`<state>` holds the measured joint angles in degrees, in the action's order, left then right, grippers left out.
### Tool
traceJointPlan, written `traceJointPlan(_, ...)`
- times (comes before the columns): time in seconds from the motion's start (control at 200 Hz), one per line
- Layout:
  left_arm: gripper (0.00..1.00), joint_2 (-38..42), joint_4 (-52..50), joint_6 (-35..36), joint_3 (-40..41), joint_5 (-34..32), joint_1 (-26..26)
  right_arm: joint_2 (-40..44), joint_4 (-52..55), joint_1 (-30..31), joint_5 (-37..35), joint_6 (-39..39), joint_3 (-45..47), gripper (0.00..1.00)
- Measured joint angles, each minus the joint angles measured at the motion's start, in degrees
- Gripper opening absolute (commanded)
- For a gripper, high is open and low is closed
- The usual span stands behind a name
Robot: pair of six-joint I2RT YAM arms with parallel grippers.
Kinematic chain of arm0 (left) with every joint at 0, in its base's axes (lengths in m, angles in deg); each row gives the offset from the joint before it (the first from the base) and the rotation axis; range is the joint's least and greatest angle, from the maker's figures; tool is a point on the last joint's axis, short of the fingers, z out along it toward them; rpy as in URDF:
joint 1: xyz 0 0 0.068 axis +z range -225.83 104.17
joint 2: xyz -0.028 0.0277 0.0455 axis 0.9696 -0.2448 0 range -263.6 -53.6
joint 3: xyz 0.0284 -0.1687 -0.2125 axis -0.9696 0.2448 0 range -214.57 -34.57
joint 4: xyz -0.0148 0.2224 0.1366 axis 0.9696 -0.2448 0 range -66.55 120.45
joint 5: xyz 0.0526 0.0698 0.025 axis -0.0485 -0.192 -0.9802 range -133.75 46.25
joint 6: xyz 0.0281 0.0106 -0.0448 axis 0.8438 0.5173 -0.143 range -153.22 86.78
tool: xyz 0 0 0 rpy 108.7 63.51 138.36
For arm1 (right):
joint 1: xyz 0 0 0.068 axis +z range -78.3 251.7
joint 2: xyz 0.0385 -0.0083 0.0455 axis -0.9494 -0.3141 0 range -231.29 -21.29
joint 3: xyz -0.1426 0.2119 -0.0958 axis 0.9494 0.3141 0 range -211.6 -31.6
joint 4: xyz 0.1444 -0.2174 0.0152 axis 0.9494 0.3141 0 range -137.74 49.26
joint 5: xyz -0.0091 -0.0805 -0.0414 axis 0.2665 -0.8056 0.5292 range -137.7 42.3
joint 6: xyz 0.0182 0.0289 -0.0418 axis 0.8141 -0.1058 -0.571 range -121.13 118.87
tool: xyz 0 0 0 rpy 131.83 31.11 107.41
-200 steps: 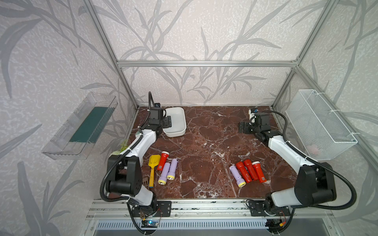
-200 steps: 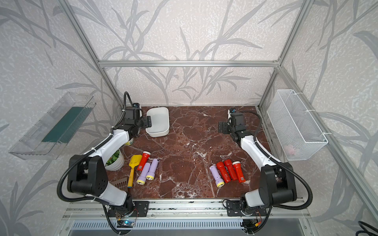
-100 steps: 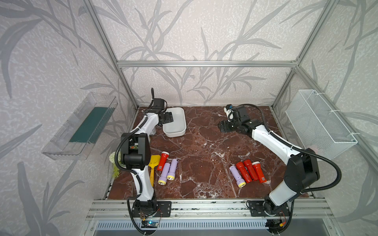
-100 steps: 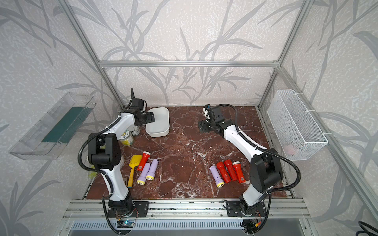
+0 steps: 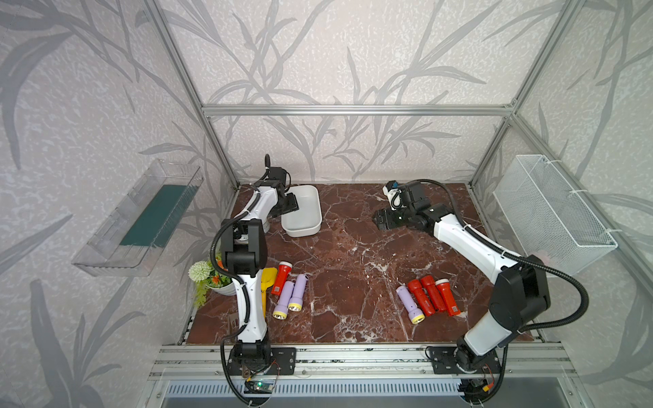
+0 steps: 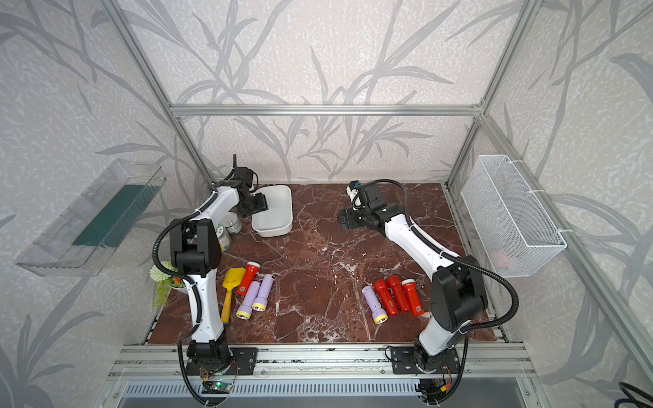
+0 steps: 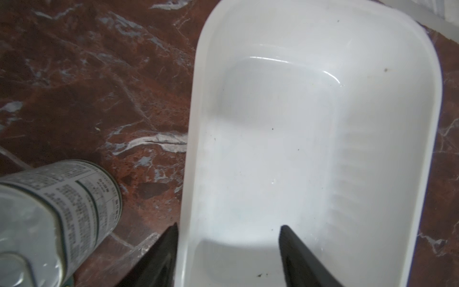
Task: Put the flashlights into the storage boxes
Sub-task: Move the storage box to the center of the board.
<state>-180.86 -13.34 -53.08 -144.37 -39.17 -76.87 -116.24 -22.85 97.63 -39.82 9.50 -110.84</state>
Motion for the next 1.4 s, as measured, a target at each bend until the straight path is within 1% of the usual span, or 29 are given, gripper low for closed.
traceJointPlan(0.055, 0.36, -1.16, -0.48, -0.66, -0.9, 0.42, 0.0, -0.02, 0.11, 0.0, 0.13, -0.07, 0.0, 0.88)
traceJointPlan(0.285, 0.36, -2.71, -2.54, -1.4, -1.46, 1.81, -0.09, -0.02, 0.31, 0.0, 0.09, -0.74, 0.04, 0.88)
traceJointPlan(0.3, 0.34, -2.71, -2.54, -1.42, -1.49, 1.88, -0.13, -0.02, 0.31, 0.0, 0.09, -0.79, 0.04, 0.88)
traceJointPlan(0.355, 0.22, -2.71, -2.51, -1.77, -1.51, 2.05, -0.26, -0.02, 0.31, 0.0, 0.04, -0.83, 0.13, 0.88)
traceJointPlan(0.41, 0.14, -2.71, -2.67, -1.53, -1.53, 2.14, -0.46, 0.02, 0.42, 0.0, -0.04, -0.83, 0.33, 0.88)
traceJointPlan(0.455, 0.11, -2.71, -2.75, -2.14, -1.55, 2.43, -0.87, 0.07, 0.55, 0.0, -0.11, -0.81, 0.66, 0.88)
traceJointPlan(0.52, 0.05, -2.71, -3.08, -2.03, -1.79, 2.47, -1.77, 0.39, 0.63, 0.0, -0.22, -0.79, 1.62, 0.88)
traceJointPlan(0.72, 0.04, -2.71, -3.85, -2.25, -2.19, 2.38, -6.36, 2.91, 0.94, 0.0, -0.79, -0.74, 7.02, 0.88)
traceJointPlan(0.99, 0.04, -1.99, -4.44, -3.23, -1.46, 2.45, -12.39, 8.02, 1.03, 0.0, -1.46, -0.09, 11.56, 0.88)
traceJointPlan(1.115, 0.02, 0.74, -4.09, -3.54, 2.27, 2.36, -15.15, 9.94, 1.05, 0.0, -1.81, 0.46, 14.05, 0.88)
traceJointPlan(1.399, 0.02, 10.51, -2.56, -5.95, 15.1, 2.01, -22.77, 12.98, 1.44, 0.0, -1.81, 1.18, 18.43, 0.88)
